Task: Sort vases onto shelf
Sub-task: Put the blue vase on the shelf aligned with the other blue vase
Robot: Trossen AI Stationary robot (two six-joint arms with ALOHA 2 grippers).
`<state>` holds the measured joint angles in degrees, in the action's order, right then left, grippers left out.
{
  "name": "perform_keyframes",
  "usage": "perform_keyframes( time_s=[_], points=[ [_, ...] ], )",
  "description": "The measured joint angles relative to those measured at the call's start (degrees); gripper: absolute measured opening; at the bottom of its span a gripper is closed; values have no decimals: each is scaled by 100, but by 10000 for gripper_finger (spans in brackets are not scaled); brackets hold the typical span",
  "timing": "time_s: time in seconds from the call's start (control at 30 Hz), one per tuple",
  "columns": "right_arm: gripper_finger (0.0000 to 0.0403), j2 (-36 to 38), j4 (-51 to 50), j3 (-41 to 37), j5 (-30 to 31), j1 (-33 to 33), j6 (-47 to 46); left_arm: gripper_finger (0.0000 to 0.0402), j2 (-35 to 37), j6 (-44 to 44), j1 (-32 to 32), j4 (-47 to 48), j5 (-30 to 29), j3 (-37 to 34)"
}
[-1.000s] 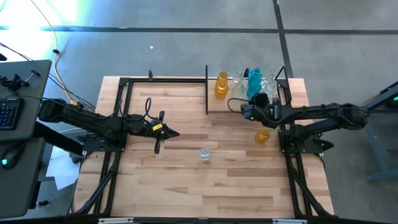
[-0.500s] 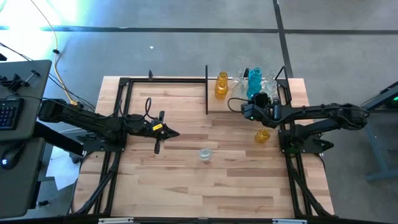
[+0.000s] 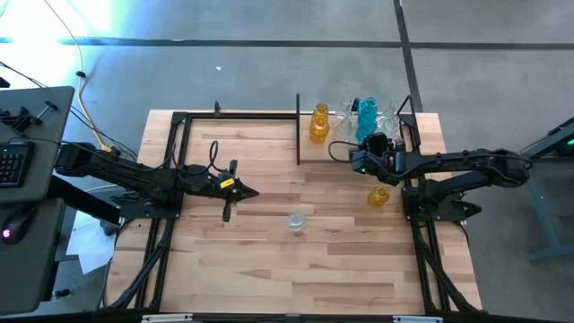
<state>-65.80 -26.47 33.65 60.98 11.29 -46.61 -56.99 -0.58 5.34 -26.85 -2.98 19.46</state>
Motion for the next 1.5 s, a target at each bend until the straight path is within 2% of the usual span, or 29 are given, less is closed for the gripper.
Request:
perform_keyframes(
  time_s=[0.3,0.4,0.47,0.6,0.7,0.87,1.07,1.23,1.5],
  points=[
    [195,451,102,208,-46,-125,783,0,0,22,-2,-2,0,0],
    [194,682,80,382,-302,-287,1080,0,0,20,0,0,0,0],
    [186,788,21,424,-686,-373,1160,0,0,20,0,0,0,0],
    [142,790,-687,422,-1501,-396,747,1,0,22,-1,0,0,0],
    [92,666,-1195,417,-1741,-413,409,1,0,20,0,4,0,0],
    [10,489,-1436,417,-1968,-500,301,1,0,24,-1,-1,0,0],
    [18,239,-1649,417,-2065,-218,156,1,0,22,0,-1,0,0],
    [8,83,-1617,415,-2023,-48,162,1,0,29,-1,1,0,0],
    [3,87,-1550,415,-1969,-108,283,1,0,24,-1,0,0,0]
  ],
)
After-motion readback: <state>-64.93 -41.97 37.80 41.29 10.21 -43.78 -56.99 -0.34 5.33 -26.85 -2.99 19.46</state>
